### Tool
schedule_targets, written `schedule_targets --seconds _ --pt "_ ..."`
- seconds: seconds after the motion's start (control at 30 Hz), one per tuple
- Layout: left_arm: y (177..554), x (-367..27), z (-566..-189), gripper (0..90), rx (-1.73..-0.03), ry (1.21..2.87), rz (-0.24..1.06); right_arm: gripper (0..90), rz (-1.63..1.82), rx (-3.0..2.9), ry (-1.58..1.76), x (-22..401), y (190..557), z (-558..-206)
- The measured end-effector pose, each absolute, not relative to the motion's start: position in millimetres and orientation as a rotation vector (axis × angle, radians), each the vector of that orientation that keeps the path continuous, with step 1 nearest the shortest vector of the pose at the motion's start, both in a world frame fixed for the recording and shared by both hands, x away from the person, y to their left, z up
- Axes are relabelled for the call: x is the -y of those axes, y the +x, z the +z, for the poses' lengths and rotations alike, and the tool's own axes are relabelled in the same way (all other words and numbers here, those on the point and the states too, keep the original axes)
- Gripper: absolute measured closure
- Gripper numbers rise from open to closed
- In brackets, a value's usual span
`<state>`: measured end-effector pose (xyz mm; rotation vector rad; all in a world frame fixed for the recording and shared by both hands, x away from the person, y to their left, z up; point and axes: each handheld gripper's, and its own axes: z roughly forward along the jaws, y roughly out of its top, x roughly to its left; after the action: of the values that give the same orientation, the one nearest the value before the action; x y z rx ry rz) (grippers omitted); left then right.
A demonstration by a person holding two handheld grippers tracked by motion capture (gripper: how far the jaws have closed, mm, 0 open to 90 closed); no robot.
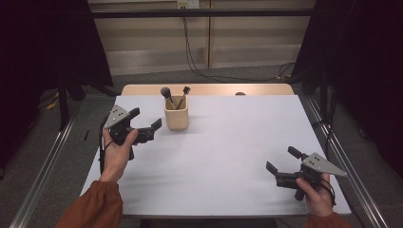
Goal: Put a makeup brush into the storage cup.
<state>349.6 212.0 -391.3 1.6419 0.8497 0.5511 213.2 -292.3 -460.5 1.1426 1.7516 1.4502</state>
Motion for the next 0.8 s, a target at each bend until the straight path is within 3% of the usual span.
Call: schedule_targets --seconds 0.8 --pt "291 -239 -421 4.4 -0.882 1.677 0.571 0.0 1.444 -1.748 1.145 294 209 -460"
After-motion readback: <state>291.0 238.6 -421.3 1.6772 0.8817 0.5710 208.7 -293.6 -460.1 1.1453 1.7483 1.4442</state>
